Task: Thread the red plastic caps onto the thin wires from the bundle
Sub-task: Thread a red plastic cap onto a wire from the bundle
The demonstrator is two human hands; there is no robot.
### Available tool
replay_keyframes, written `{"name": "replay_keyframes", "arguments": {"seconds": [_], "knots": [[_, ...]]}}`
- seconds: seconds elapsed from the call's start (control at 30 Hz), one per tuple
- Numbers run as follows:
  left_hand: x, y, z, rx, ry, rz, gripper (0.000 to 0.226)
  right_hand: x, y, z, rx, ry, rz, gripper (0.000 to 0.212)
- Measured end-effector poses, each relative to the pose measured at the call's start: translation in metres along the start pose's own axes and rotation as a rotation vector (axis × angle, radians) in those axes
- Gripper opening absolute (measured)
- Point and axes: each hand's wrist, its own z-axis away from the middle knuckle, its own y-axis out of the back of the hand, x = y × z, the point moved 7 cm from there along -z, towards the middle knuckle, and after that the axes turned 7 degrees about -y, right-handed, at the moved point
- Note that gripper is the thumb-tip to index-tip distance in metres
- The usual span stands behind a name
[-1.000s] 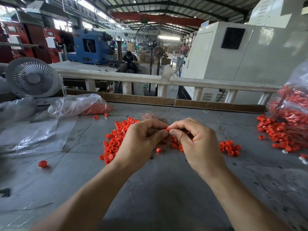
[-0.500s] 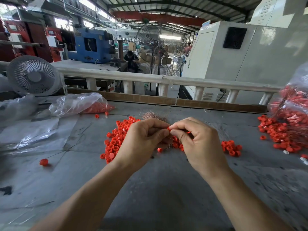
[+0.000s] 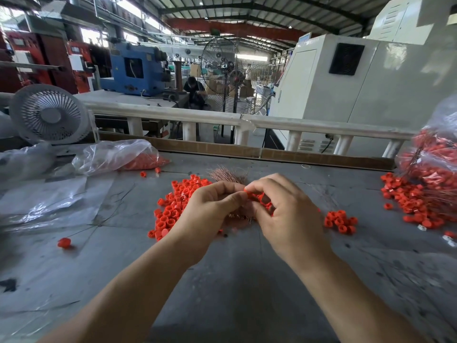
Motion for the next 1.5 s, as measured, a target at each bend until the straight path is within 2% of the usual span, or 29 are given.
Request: {"name": "replay_keyframes", "arguments": {"seconds": [0.2, 0.43, 0.9, 1.13, 1.33, 1.5], "knots": [[-0.003, -0.004, 0.0, -0.016, 0.063, 0.084, 0.023, -0.006, -0.002, 0.002, 0.05, 0.011, 0.016, 0.013], [-0.005, -0.004, 0.0, -0.02, 0.098, 0.129, 0.015, -0.001, -0.004, 0.001, 0.031, -0.025, -0.051, 0.017], [-0.006, -0.006, 0.001, -0.025, 0.095, 0.157, 0.015, -0.01, -0.001, 0.003, 0.045, 0.007, 0.087, 0.013], [-0.004, -0.011, 0.002, -0.067, 0.095, 0.165, 0.018, -0.007, -0.001, 0.004, 0.073, 0.018, 0.08, 0.014], [-0.001, -0.014, 0.003, -0.074, 0.07, 0.162, 0.035, -0.006, 0.004, 0.003, 0.143, 0.034, 0.049, 0.012], [0.004, -0.012, 0.002, -0.074, 0.036, 0.17, 0.028, -0.006, 0.006, 0.002, 0.153, 0.042, -0.007, 0.005]]}}
